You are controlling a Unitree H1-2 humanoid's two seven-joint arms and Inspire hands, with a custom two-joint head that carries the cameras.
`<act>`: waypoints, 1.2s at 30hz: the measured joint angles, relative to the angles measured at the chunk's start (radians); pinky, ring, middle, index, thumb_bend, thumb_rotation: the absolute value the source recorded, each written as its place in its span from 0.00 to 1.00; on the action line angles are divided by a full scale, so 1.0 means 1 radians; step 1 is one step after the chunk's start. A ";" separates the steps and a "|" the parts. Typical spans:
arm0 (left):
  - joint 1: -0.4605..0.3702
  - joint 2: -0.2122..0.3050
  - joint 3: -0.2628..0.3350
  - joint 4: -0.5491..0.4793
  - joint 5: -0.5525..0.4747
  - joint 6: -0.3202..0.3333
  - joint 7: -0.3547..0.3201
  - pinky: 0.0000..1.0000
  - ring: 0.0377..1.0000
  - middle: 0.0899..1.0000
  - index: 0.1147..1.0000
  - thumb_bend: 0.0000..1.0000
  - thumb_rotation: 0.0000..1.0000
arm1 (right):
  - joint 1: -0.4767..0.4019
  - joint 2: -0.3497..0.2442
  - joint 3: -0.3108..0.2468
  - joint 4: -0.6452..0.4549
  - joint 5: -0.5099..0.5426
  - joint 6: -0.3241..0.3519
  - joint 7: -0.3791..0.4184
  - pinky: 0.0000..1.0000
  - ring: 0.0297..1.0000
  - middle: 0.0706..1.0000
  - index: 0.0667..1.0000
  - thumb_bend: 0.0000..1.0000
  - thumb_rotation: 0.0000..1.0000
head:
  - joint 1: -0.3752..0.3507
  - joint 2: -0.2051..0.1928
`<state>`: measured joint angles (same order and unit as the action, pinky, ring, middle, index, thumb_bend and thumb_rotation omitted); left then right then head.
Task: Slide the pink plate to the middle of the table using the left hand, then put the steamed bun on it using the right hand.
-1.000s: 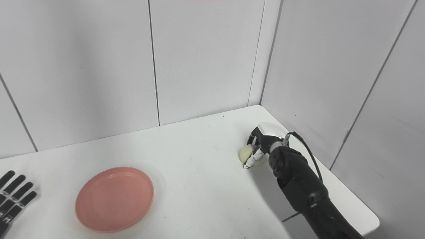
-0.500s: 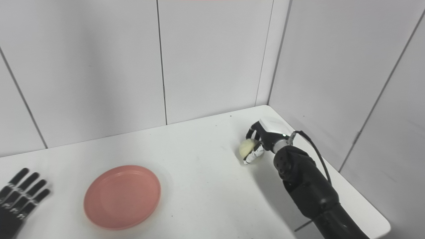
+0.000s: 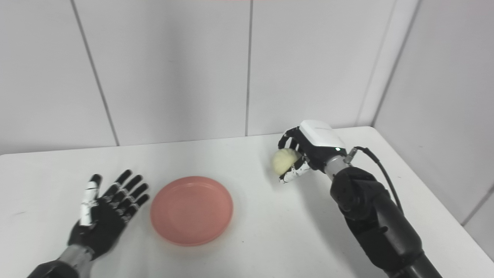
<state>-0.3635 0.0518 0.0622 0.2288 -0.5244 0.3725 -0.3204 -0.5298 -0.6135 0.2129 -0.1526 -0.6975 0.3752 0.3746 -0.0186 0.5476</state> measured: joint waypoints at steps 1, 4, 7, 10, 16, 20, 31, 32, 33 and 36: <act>-0.001 -0.003 -0.004 0.000 0.005 0.000 0.001 0.97 0.94 0.95 0.95 0.54 1.00 | -0.014 0.009 0.006 0.000 0.001 -0.003 0.002 0.35 0.39 0.40 0.51 0.52 0.00 | 0.012 0.002; -0.005 -0.020 -0.011 0.000 0.017 0.000 0.018 0.97 0.94 0.95 0.95 0.54 1.00 | -0.053 0.048 0.028 0.002 0.012 -0.030 0.004 0.34 0.38 0.39 0.51 0.52 0.00 | 0.046 0.006; -0.009 -0.032 -0.027 0.001 0.036 -0.001 0.024 0.97 0.94 0.95 0.95 0.55 1.00 | -0.080 0.086 0.058 0.001 0.025 -0.043 0.033 0.34 0.38 0.40 0.51 0.52 0.00 | 0.086 0.006; -0.017 -0.039 -0.038 0.009 0.050 -0.006 0.024 0.97 0.94 0.95 0.95 0.56 1.00 | -0.095 0.122 0.083 0.000 0.025 -0.048 0.050 0.32 0.38 0.40 0.51 0.52 0.00 | 0.106 0.005; -0.031 -0.065 -0.043 0.027 0.075 -0.014 0.034 0.95 0.93 0.93 0.95 0.56 1.00 | -0.115 0.197 0.118 0.001 0.026 -0.050 0.068 0.32 0.37 0.40 0.51 0.52 0.00 | 0.140 0.011; -0.032 -0.073 -0.049 0.028 0.086 -0.016 0.035 0.95 0.93 0.94 0.96 0.56 1.00 | -0.120 0.239 0.138 0.010 0.027 -0.050 0.083 0.31 0.38 0.39 0.51 0.52 0.00 | 0.141 0.018; -0.032 -0.073 -0.050 0.026 0.094 -0.017 0.035 0.94 0.93 0.93 0.95 0.56 1.00 | -0.135 0.301 0.200 0.116 0.003 -0.090 0.072 0.28 0.34 0.37 0.50 0.52 0.00 | 0.131 0.031; -0.032 -0.073 -0.050 0.026 0.094 -0.017 0.035 0.94 0.92 0.93 0.95 0.56 1.00 | -0.135 0.305 0.205 0.120 -0.002 -0.096 0.070 0.28 0.35 0.37 0.50 0.52 0.00 | 0.126 0.032; -0.032 -0.073 -0.050 0.026 0.094 -0.017 0.035 0.94 0.93 0.93 0.95 0.56 1.00 | -0.135 0.308 0.211 0.131 -0.008 -0.101 0.067 0.29 0.36 0.39 0.50 0.52 0.00 | 0.121 0.035; -0.032 -0.072 -0.050 0.024 0.094 -0.016 0.035 0.93 0.92 0.93 0.95 0.55 1.00 | -0.135 0.311 0.220 0.167 -0.023 -0.110 0.051 0.30 0.36 0.39 0.50 0.52 0.00 | 0.118 0.037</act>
<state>-0.3952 -0.0205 0.0127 0.2527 -0.4306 0.3561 -0.2853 -0.6648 -0.3022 0.4331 0.0143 -0.7205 0.2652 0.4255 0.0997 0.5844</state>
